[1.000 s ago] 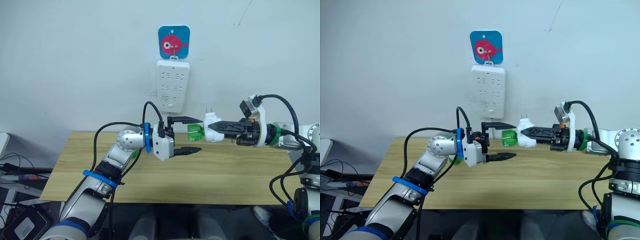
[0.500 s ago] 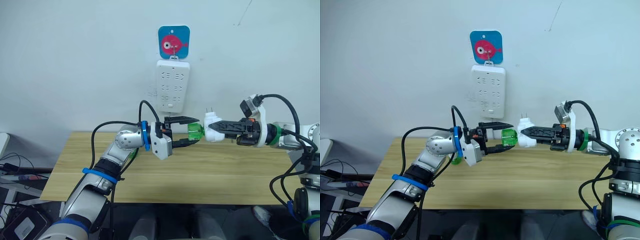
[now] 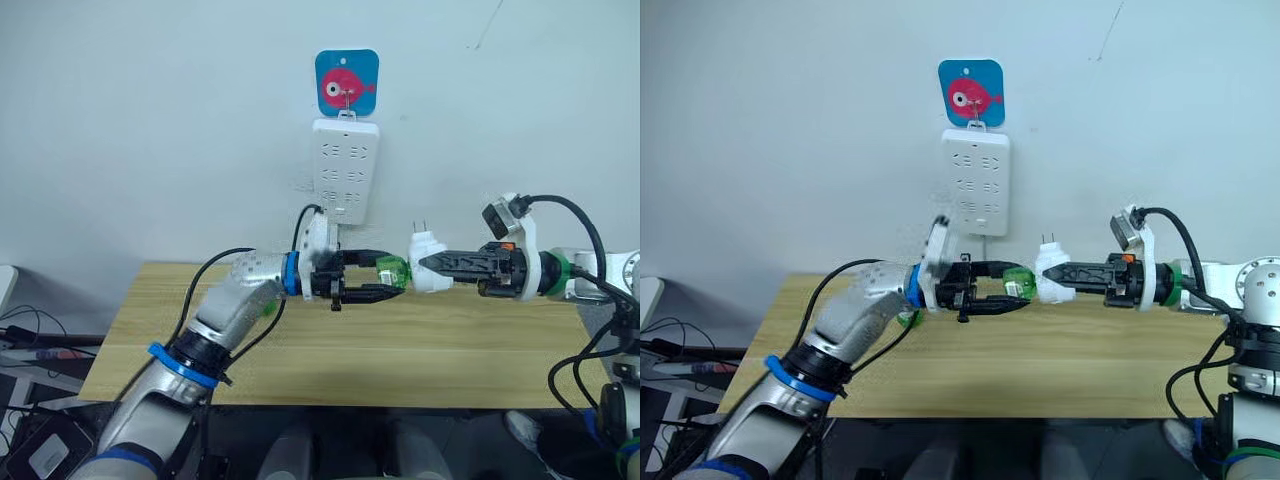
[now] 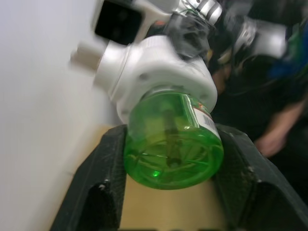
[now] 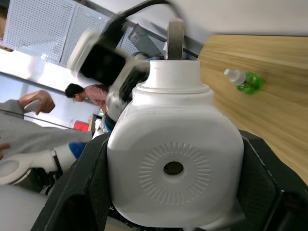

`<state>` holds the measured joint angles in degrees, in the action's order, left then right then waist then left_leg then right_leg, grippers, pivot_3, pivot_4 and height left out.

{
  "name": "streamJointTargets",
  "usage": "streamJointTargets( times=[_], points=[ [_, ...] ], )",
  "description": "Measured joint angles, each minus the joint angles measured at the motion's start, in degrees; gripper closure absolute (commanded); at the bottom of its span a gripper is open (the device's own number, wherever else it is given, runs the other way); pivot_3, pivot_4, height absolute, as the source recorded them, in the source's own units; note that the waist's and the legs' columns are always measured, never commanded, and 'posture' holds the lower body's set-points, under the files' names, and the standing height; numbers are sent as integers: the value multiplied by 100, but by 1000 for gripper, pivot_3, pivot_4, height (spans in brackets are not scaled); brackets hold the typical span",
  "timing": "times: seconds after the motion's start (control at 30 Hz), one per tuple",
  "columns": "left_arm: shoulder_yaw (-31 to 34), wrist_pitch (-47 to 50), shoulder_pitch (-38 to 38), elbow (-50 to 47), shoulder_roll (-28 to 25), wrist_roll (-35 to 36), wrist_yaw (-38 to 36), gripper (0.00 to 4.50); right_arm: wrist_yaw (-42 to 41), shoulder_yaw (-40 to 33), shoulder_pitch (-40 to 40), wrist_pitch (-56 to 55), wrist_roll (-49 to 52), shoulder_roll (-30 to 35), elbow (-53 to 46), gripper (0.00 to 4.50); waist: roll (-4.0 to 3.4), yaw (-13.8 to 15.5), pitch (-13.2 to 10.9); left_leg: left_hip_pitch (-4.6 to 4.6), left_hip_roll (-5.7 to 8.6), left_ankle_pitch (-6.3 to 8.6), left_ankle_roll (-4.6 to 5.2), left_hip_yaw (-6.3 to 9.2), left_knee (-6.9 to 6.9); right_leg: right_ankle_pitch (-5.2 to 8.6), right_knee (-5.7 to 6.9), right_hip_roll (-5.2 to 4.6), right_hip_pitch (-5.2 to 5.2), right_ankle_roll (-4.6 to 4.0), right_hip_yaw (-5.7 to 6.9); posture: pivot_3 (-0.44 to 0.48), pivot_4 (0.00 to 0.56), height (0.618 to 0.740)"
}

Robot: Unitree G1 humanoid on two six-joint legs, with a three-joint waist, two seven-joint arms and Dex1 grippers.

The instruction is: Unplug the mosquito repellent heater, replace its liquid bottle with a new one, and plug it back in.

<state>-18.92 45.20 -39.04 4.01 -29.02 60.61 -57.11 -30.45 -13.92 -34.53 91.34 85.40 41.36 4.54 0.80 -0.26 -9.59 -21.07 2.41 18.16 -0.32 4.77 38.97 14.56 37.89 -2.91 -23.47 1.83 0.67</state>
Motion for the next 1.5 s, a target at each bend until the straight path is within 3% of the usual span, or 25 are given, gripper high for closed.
streamJointTargets(
  times=[0.1, 0.2, 0.23, 0.27, 0.43, 0.67, 0.8, 0.9, 1.0, 1.1, 1.27, 1.5],
  points=[
    [472, 1736, -279, 599, 187, 1004, 431, 2243, -89, 22, -11, -85, 0, -21, -98, 1499, -1, -67, -1, 13, 2, 0, 0, -6, -2, 3, 8, 36, 4, 6, -1, 30, 170, 740],
    [773, 2430, -280, 996, 412, 1217, 649, 2243, -64, 82, -8, -100, -21, -31, -96, 1499, 5, -100, -6, 8, -1, -1, -3, -4, -4, 2, 8, 31, -1, 4, -11, 23, 167, 740],
    [831, 2511, -268, 1002, 436, 1201, 663, 2243, -59, 92, -8, -99, -18, -37, -95, 1499, 5, -110, -6, 8, -1, -2, -5, -3, -5, 2, 8, 23, -2, 3, -16, 22, 167, 740],
    [909, 2604, -255, 1000, 468, 1188, 691, 1522, -47, 103, -8, -100, 2, -38, -91, 1499, 5, -119, -6, 8, -1, -3, -6, -3, -6, 2, 8, 8, -2, 2, -16, 21, 167, 740],
    [1481, 2789, -167, 1006, 569, 1075, 904, 38, 59, 202, 38, -23, 44, -30, -74, 1499, 5, -123, -6, 8, 0, -15, -27, -11, -7, 3, 5, -2, -3, 1, -17, 20, 162, 740],
    [1671, 2140, 392, 1029, 264, 116, 598, 38, 65, 159, 221, -74, 86, 21, 135, 1499, 4, -122, -6, 8, 3, -16, -30, -21, -7, 2, 4, -7, -7, 0, -23, 22, 153, 740],
    [1475, 58, 805, -76, -233, -1350, -145, 38, 145, -98, 174, -172, 37, 165, 611, 1499, 4, -52, -5, 4, 4, -17, -35, -26, -11, 0, -11, -16, -7, -4, -25, 37, 148, 740],
    [976, -2225, 987, -505, -344, -2794, -655, 38, 214, -150, 82, -218, -53, 162, 756, 1499, -3, 39, -1, 3, 6, -18, -36, -36, -13, -3, -26, -19, -3, -10, -29, 45, 143, 740],
    [769, -6162, 1095, 252, 39, -4799, -320, 38, 244, -176, 4, -217, -108, 124, 822, 1499, -5, 159, 0, -4, 1, -18, -35, -42, -13, -18, -55, -20, -4, -30, -24, 54, 138, 740],
    [762, -8228, 993, 863, 284, -5670, 78, 38, 275, -176, -77, -208, -108, 45, 825, 1499, -6, 188, 1, -22, 0, -17, -34, -39, -11, -34, -74, -20, -5, -14, -22, 52, 138, 740],
    [751, -10109, 583, 1734, 582, -6560, 816, 38, 346, -174, -234, -153, -97, -94, 826, 1499, -5, 194, 3, -87, 3, -20, -25, -40, 4, -86, -78, -21, -62, 20, -16, 46, 142, 740],
    [557, -11034, 204, 2339, 699, -7026, 1408, 38, 471, -161, -234, -49, -80, -268, 808, 1499, -5, 177, 3, -87, 2, -21, -20, -43, 3, -87, -75, -21, -64, 20, -12, 37, 150, 740]
  ],
)
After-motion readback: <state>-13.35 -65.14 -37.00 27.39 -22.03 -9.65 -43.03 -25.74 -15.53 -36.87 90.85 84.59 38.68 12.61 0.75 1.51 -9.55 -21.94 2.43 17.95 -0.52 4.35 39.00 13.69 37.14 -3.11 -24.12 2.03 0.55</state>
